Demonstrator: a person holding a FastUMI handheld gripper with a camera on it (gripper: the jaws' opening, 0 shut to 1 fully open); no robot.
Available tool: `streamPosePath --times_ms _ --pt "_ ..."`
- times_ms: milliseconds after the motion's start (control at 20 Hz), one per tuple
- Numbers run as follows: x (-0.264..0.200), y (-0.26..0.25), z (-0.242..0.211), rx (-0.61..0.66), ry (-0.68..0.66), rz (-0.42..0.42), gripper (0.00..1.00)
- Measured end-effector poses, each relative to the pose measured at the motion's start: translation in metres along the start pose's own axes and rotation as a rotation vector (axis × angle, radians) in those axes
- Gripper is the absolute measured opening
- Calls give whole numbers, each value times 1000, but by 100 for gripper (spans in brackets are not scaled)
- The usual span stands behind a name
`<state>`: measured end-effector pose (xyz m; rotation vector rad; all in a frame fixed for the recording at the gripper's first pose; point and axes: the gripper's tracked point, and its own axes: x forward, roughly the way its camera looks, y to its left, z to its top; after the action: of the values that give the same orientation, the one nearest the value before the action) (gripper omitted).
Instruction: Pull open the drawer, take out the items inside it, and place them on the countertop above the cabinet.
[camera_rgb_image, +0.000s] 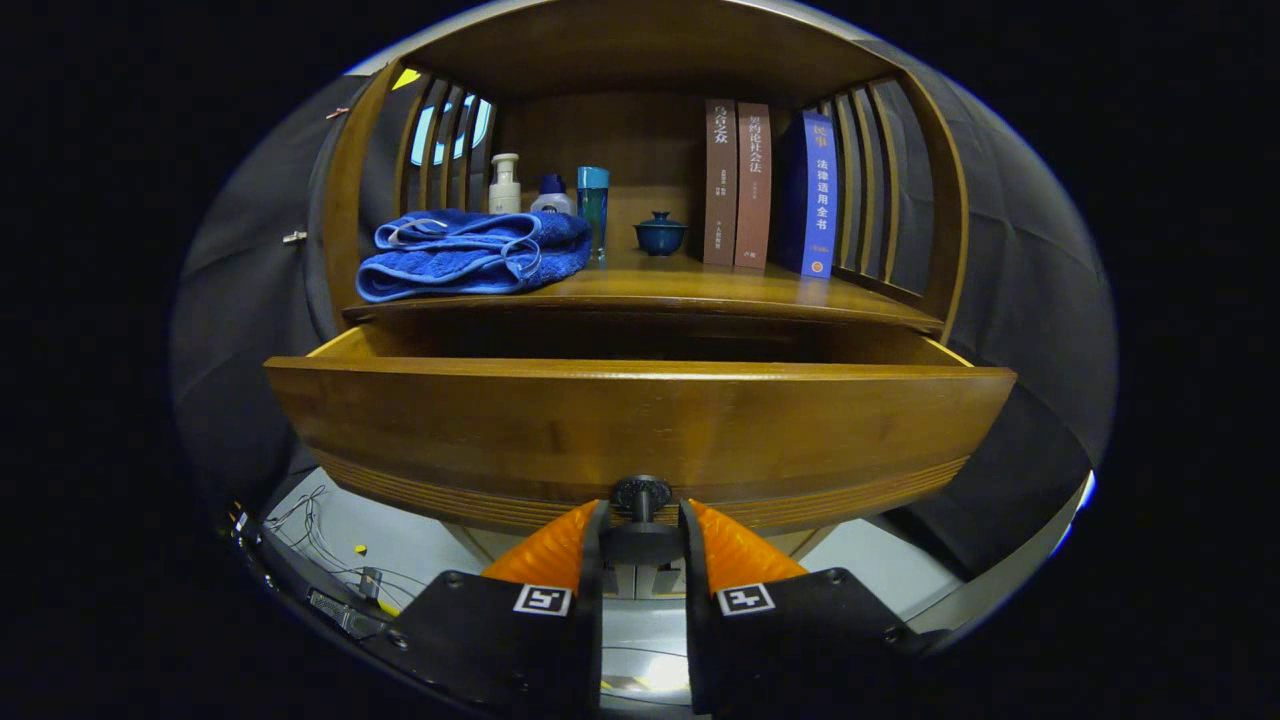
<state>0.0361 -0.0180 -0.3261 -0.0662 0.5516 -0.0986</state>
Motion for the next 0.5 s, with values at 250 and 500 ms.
streamPosePath --times_ms 250,500 --pt "-30 -2 -13 6 20 -14 38" --pt "-56 -3 -26 10 23 -11 38"
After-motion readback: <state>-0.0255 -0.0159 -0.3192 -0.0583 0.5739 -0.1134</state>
